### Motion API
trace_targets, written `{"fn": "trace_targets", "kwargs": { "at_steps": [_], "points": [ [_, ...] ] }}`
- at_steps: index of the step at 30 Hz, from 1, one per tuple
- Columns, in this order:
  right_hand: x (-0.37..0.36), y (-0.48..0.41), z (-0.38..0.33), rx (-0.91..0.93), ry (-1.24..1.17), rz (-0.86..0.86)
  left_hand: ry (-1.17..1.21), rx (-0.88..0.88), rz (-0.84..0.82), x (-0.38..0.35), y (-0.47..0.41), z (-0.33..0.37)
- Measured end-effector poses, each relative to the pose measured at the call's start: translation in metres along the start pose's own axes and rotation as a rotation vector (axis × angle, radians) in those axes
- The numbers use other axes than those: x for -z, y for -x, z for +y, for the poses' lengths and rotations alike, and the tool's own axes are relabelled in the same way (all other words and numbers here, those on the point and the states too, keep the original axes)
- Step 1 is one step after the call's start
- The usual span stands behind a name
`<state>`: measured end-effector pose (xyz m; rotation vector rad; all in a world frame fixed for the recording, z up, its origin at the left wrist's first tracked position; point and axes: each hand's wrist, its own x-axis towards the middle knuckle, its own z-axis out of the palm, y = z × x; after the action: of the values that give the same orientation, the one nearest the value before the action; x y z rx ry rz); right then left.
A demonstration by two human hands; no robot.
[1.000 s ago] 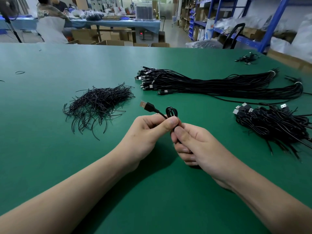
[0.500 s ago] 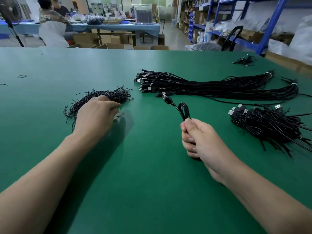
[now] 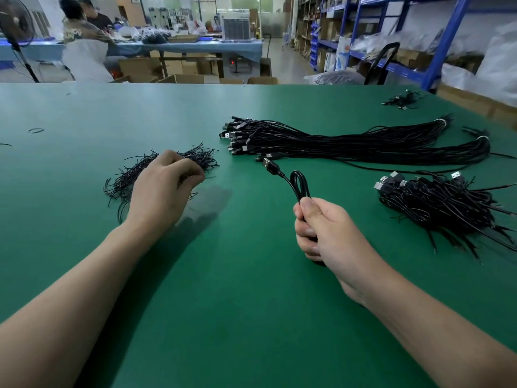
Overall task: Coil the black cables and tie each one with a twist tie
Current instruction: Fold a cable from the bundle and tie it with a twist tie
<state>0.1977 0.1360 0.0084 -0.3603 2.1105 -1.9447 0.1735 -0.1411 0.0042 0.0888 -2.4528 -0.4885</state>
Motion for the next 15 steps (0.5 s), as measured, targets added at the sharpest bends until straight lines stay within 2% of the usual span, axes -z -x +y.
{"fn": "trace_targets", "kwargs": {
  "at_steps": [3, 5, 8, 15],
  "points": [
    [0.0, -0.001, 0.001, 0.015, -0.052, 0.003, 0.374, -0.083, 0.042, 0.007, 0.005, 0.033],
    [-0.001, -0.001, 0.001, 0.036, -0.077, 0.002, 0.575, -0.112, -0.072, 0.003, 0.014, 0.06],
    [-0.002, -0.001, 0.0, 0.076, -0.091, -0.008, 0.947, 0.004, -0.286, -0.007, 0.031, 0.094],
    [-0.009, 0.003, 0.001, 0.125, -0.048, -0.027, 1.157, 0.115, -0.313, -0.017, 0.047, 0.109]
  ]
}}
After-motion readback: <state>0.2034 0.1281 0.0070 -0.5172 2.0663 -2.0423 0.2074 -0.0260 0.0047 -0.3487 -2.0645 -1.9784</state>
